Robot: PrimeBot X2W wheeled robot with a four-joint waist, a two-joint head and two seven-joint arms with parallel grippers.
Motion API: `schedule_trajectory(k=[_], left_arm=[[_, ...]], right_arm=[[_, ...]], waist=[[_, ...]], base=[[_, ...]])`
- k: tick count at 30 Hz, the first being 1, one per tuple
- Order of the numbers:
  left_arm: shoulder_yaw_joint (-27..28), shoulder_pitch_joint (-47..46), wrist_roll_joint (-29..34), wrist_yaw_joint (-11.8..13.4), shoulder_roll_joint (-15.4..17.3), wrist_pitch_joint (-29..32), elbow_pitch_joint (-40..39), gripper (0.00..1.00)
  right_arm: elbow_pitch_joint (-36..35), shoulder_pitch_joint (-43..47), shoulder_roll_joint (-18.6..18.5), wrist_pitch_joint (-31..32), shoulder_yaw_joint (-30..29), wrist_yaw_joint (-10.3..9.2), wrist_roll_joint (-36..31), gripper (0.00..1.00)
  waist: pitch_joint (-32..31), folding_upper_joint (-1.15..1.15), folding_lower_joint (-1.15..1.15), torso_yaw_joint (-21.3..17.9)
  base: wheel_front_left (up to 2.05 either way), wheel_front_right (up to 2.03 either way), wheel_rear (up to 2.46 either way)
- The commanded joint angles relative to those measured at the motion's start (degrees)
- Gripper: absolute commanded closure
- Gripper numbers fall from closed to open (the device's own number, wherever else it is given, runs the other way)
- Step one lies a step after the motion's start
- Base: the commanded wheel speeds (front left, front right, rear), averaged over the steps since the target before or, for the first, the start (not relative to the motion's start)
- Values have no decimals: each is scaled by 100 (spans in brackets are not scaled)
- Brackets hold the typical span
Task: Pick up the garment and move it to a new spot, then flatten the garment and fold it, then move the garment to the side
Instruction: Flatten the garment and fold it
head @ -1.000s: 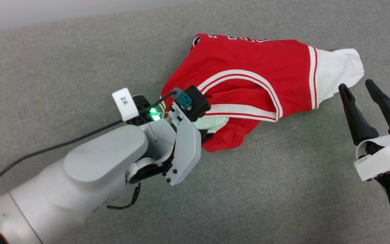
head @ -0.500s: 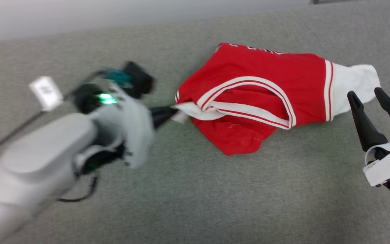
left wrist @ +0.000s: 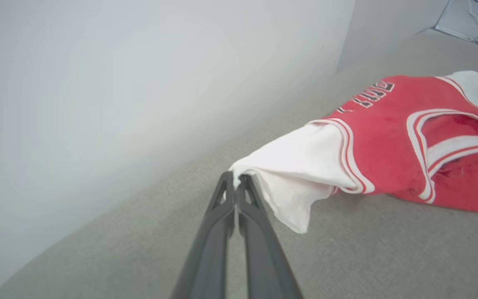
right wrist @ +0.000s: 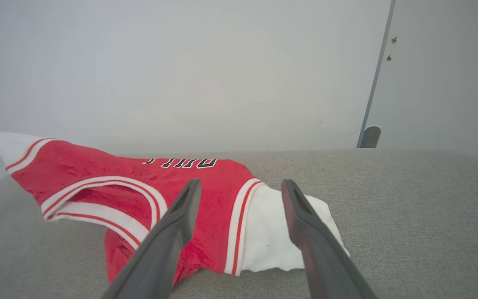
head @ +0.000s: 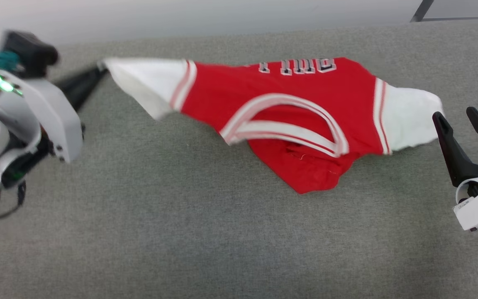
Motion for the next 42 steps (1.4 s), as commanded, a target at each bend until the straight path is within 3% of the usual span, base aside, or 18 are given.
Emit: schedule_trajectory(k=[1,6,10,18,25,26,27,30,34,39,42], left_arm=[[37,-98,250,100,-67,-275,44,100],[-107,10,1285,366,-259,-1347,391,100],[-87,416,1784,494,-401,-1554,521,100],[535,1681,2461,264,-472,-1564,43,100],[377,2337,2409,-73,-627,-1559,542,100],[376,2328,2340,-89,-636,-1559,619,94],[376,2328,2340,-89,-636,-1559,619,94],[437,2253,1968,-136,-571,-1547,792,0],[529,2070,1233,-148,-229,-1386,501,0],[362,1663,534,-151,461,-617,-106,0],[441,1336,180,-152,639,-316,-208,0]], right_arm=[[-38,-22,-13,17,-17,-4,-45,0],[-90,-58,6,69,34,-4,-48,0],[-124,-62,-13,92,16,-4,-46,0],[-183,17,2,120,-36,-4,-54,0],[-155,18,32,156,19,-4,-62,0],[-151,23,37,162,24,-4,-62,0],[-151,23,37,162,24,-4,-62,0],[-145,45,46,159,45,-4,-58,0],[-127,69,54,127,56,-4,-23,0],[-81,84,67,53,95,-4,23,0],[-76,54,63,23,111,-4,52,0]], waist=[[25,0,0,23],[82,0,0,9],[127,0,0,-33],[169,0,0,-55],[99,0,0,10],[87,0,0,22],[87,0,0,22],[51,0,0,43],[26,0,0,38],[39,0,0,-36],[99,0,0,-108]], base=[[0,0,0],[0,0,0],[0,0,0],[0,0,0],[0,0,0],[0,0,0],[0,0,0],[0,0,0],[0,0,0],[0,0,0],[0,0,0]])
